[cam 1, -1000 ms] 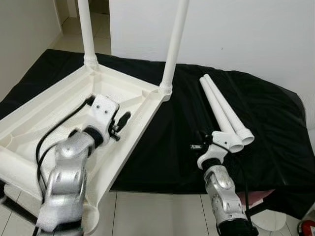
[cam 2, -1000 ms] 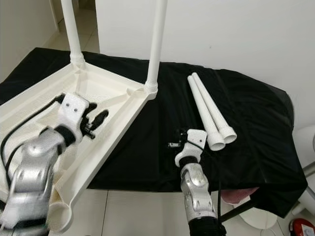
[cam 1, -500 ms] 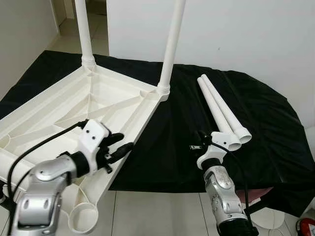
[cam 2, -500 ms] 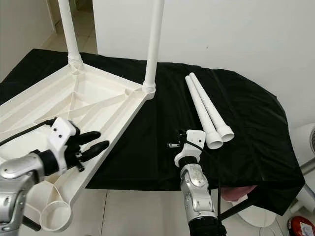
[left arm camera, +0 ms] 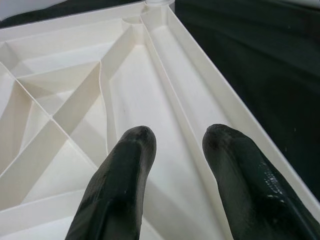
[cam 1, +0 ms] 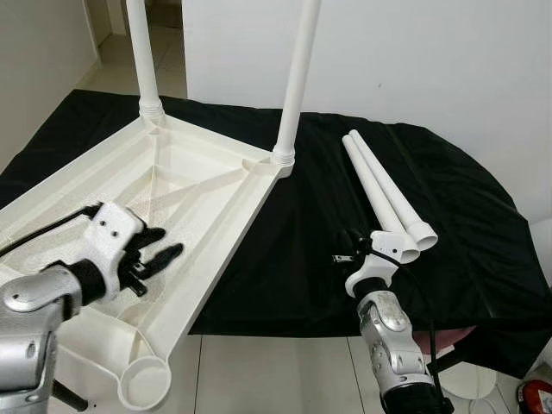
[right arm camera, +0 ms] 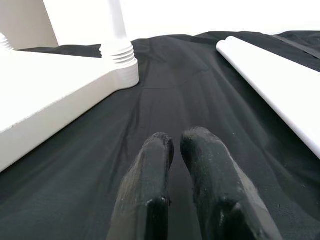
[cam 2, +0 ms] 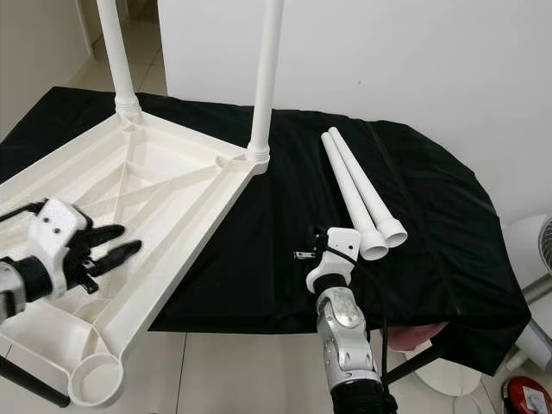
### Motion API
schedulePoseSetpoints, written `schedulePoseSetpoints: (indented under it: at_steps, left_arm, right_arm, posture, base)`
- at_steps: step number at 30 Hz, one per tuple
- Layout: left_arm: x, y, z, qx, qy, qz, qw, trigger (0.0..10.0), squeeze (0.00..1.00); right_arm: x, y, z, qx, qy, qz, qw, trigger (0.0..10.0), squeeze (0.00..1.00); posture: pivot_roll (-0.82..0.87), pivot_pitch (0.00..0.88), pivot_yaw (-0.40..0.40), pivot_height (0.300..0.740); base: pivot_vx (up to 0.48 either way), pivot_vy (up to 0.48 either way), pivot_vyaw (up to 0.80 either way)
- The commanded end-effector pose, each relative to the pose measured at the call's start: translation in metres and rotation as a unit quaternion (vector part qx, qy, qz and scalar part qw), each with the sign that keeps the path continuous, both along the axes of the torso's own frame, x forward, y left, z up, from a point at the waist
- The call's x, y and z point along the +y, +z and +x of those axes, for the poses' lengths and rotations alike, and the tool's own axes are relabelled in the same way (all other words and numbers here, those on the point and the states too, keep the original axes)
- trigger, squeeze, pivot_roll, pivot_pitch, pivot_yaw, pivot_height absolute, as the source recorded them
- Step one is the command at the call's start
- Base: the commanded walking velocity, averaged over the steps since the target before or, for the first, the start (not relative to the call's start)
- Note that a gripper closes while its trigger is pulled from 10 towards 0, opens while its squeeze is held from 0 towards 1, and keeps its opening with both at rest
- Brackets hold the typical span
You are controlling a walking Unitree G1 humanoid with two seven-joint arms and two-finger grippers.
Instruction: Building children table
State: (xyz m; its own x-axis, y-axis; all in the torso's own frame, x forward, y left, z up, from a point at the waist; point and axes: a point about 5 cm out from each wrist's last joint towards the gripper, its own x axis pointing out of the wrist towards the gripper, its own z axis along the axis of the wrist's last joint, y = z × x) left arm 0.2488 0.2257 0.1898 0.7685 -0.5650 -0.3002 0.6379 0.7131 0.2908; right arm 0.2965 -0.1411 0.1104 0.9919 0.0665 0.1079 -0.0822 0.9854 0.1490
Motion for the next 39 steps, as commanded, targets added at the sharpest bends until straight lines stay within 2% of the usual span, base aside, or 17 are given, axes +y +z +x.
schedulePoseSetpoints:
  at_steps: [1,8,10,12,16,22,23,24,26,28,38,39]
  left_arm:
    - [0.009,-0.003,0.002,-0.001,0.02,0.018,1.0,10.0,0.0]
    - [0.019,-0.016,0.002,0.006,0.036,0.068,0.997,10.0,0.0]
    - [0.021,-0.03,-0.001,0.023,0.032,0.104,0.994,10.0,0.0]
    - [0.021,-0.03,-0.001,0.023,0.032,0.104,0.994,10.0,0.0]
    - [0.022,-0.039,-0.002,0.031,0.028,0.13,0.991,10.0,0.0]
    - [0.033,-0.038,0.007,0.018,0.058,0.122,0.991,10.0,0.0]
    - [0.035,-0.032,0.009,0.01,0.064,0.101,0.993,10.0,0.0]
    - [0.035,-0.032,0.009,0.01,0.064,0.101,0.993,10.0,0.0]
    - [0.038,-0.019,0.012,-0.008,0.078,0.055,0.995,10.0,0.0]
    - [0.043,-0.012,0.013,-0.02,0.088,0.042,0.995,10.0,0.0]
    - [0.058,-0.014,0.017,-0.03,0.129,0.065,0.989,10.0,0.0]
    - [0.058,-0.02,0.016,-0.024,0.121,0.098,0.988,10.0,0.0]
  right_arm:
    - [-0.004,-0.001,0.0,0.003,-0.007,-0.002,1.0,10.0,0.0]
    - [-0.002,-0.001,0.001,0.004,-0.005,0.0,1.0,10.0,0.0]
    - [-0.001,-0.001,0.002,0.003,-0.005,0.002,1.0,10.0,0.0]
    - [-0.001,-0.001,0.002,0.003,-0.005,0.002,1.0,10.0,0.0]
    - [-0.003,0.0,0.001,0.003,-0.008,0.003,1.0,10.0,0.0]
    - [-0.005,0.0,0.0,0.004,-0.013,0.003,1.0,10.0,0.0]
    - [-0.005,-0.001,0.0,0.004,-0.013,0.002,1.0,10.0,0.0]
    - [-0.005,-0.001,0.0,0.004,-0.013,0.002,1.0,10.0,0.0]
    - [-0.006,-0.001,-0.001,0.005,-0.014,0.003,1.0,10.0,0.0]
    - [-0.005,-0.001,0.0,0.005,-0.014,0.003,1.0,10.0,0.0]
    - [-0.003,-0.001,0.001,0.004,-0.011,0.006,1.0,10.0,0.0]
    - [-0.002,-0.001,0.001,0.004,-0.011,0.006,1.0,10.0,0.0]
  posture:
    - [0.06,0.0,-0.113,0.74]
    - [0.07,0.0,-0.121,0.74]
    - [0.07,0.0,-0.121,0.74]
    - [0.07,0.0,-0.121,0.74]
    - [0.06,0.0,-0.115,0.74]
    - [0.05,0.0,-0.114,0.74]
    - [0.05,0.0,-0.112,0.74]
    - [0.05,0.0,-0.112,0.74]
    - [0.05,0.0,-0.111,0.74]
    - [0.05,0.0,-0.111,0.74]
    - [0.05,0.0,-0.111,0.74]
    - [0.05,0.0,-0.111,0.74]
  base:
    - [0.0,0.0,0.0]
    - [0.0,0.0,0.0]
    - [0.0,0.0,0.0]
    - [0.0,0.0,0.0]
    - [0.0,0.0,0.0]
    - [0.0,0.0,0.0]
    - [0.0,0.0,0.0]
    - [0.0,0.0,0.0]
    - [0.0,0.0,0.0]
    - [0.0,0.0,0.0]
    - [0.0,0.0,0.0]
    - [0.0,0.0,0.0]
